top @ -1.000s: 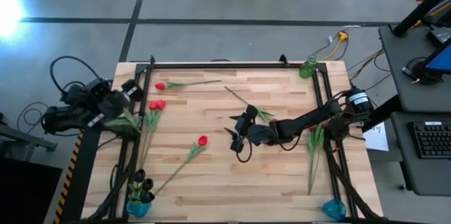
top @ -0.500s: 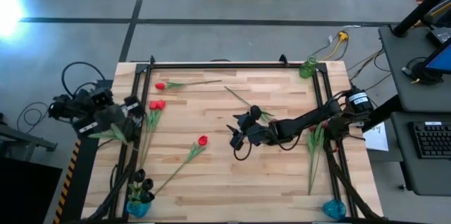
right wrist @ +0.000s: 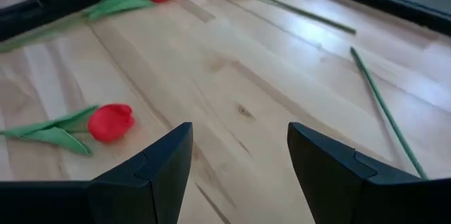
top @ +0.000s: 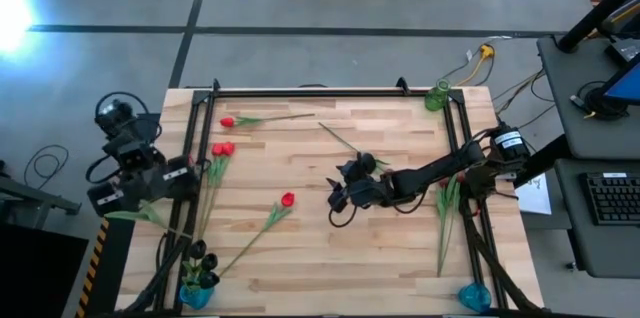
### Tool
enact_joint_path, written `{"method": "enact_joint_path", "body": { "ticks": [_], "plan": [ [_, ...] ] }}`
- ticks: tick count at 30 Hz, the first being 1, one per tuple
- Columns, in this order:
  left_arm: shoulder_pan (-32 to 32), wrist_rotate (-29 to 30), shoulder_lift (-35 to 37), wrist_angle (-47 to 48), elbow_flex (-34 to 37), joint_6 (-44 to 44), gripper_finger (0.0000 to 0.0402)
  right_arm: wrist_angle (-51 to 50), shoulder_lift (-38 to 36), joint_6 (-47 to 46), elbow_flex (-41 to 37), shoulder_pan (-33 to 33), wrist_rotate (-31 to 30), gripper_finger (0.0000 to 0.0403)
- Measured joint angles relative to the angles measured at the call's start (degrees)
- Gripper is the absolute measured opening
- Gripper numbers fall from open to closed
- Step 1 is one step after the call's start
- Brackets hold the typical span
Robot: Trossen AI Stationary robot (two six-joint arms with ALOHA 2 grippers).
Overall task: Sort flowers into vase by color
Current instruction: Put the black tulip into the left blue vase
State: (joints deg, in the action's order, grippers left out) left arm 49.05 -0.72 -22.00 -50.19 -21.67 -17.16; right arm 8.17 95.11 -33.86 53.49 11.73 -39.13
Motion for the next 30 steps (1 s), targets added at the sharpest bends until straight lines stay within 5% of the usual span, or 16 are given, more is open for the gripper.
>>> {"method": "enact_joint_path", "body": {
  "ticks": [10,19,30],
  "plan": [
    [22.54,26.58,-9.91,-7.55,0.07,13.91,0.0000,-9.63,0.02,-6.72,-0.04,0.02,-0.04,0.0224],
    [28.63,33.52,-21.67,-21.18,0.07,22.55,0.0000,-10.98,0.03,-6.76,-0.04,0.13,-0.07,0.0224],
    [28.90,38.35,-29.59,-28.65,-0.04,18.71,0.0000,-14.16,0.04,-9.31,-0.04,1.29,0.13,0.0224]
  ]
}}
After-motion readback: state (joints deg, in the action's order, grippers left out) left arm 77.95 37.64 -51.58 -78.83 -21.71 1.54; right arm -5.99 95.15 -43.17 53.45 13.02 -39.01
